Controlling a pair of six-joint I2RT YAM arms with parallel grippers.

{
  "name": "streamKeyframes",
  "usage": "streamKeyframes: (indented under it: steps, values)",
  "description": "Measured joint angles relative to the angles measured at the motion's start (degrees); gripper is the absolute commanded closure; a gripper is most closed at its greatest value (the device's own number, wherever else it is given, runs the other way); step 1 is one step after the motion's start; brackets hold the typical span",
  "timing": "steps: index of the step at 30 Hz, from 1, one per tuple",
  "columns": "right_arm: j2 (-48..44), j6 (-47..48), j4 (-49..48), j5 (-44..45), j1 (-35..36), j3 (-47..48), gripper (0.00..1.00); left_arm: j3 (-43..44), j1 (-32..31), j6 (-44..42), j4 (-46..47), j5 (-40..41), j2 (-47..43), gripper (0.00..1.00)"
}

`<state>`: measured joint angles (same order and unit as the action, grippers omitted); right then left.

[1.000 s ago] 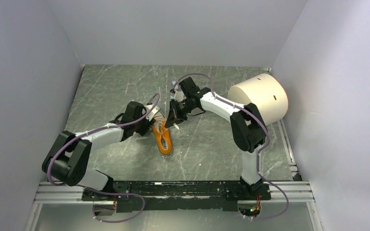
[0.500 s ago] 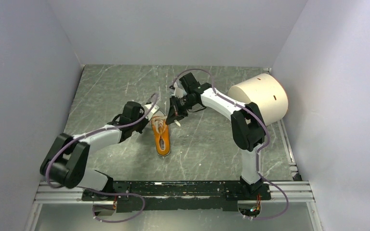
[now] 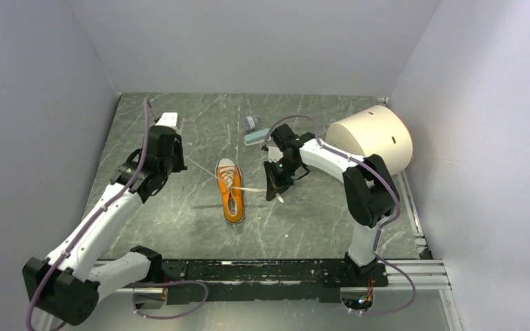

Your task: Tie the shoes

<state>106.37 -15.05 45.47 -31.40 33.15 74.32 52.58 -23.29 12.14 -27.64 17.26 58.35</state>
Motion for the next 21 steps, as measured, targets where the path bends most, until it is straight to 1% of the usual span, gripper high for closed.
streamKeyframes:
  steps: [3,6,8,14,18,21]
  values:
    - [-0.92,1.01,0.48,4.46,-1.03,-0.2,1.0,2.1,1.62,9.73,-6.71,-0.09,3.78,0.95]
    - [-2.03,1.29,0.59,8.28,-2.49,-0.2,1.0,-0.76,3.48,16.85,-12.24,-1.73,6.32,0.95]
    - [-2.99,1.42,0.85,11.02,-4.0,-0.13,1.0,-3.37,5.11,19.78,-15.37,-2.93,6.64,0.95]
    - [-8.0,1.4,1.36,17.84,-6.73,-0.57,1.0,-4.15,6.69,24.17,-20.96,-2.99,6.4,0.95]
    - [-13.49,0.83,0.33,19.71,-8.2,-5.09,1.0,-4.0,8.04,25.79,-23.56,-1.84,5.84,0.95]
    - [-14.99,-0.24,0.07,22.36,-10.8,-7.28,1.0,-4.0,9.99,26.82,-24.55,-1.84,5.97,0.95]
